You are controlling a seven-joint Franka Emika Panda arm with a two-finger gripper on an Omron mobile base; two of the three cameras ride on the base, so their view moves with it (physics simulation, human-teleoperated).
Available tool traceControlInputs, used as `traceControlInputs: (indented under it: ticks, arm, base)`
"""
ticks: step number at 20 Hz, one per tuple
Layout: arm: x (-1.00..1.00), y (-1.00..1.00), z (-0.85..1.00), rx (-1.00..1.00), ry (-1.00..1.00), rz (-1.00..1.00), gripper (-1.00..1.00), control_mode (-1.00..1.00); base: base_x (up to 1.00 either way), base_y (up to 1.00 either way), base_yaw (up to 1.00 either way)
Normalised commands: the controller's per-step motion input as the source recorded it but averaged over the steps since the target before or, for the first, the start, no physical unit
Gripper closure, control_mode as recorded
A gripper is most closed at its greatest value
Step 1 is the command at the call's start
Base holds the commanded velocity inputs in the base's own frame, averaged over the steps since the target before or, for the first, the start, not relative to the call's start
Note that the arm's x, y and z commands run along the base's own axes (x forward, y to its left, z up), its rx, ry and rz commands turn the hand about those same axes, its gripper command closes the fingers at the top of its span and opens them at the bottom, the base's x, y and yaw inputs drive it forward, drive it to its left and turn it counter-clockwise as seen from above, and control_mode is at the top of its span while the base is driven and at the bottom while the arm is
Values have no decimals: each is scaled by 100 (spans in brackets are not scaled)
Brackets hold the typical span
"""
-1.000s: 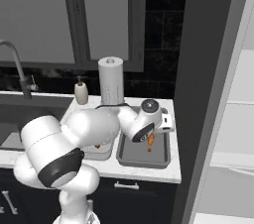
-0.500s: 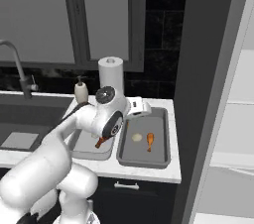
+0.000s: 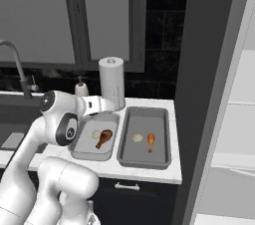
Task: Place one garlic and one chicken drumstick in each tupperware on the nearby counter, to pack two identical lunches.
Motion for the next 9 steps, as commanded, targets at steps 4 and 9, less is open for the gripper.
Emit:
traceControlInputs:
  ticks: [4, 9]
  arm:
    - [-41, 93, 33, 18, -1, -17, -100, -100]
    - [-28, 72, 12, 12, 0, -8, -100, -100]
  base:
    - [0, 0, 0]
    - [0, 0, 0]
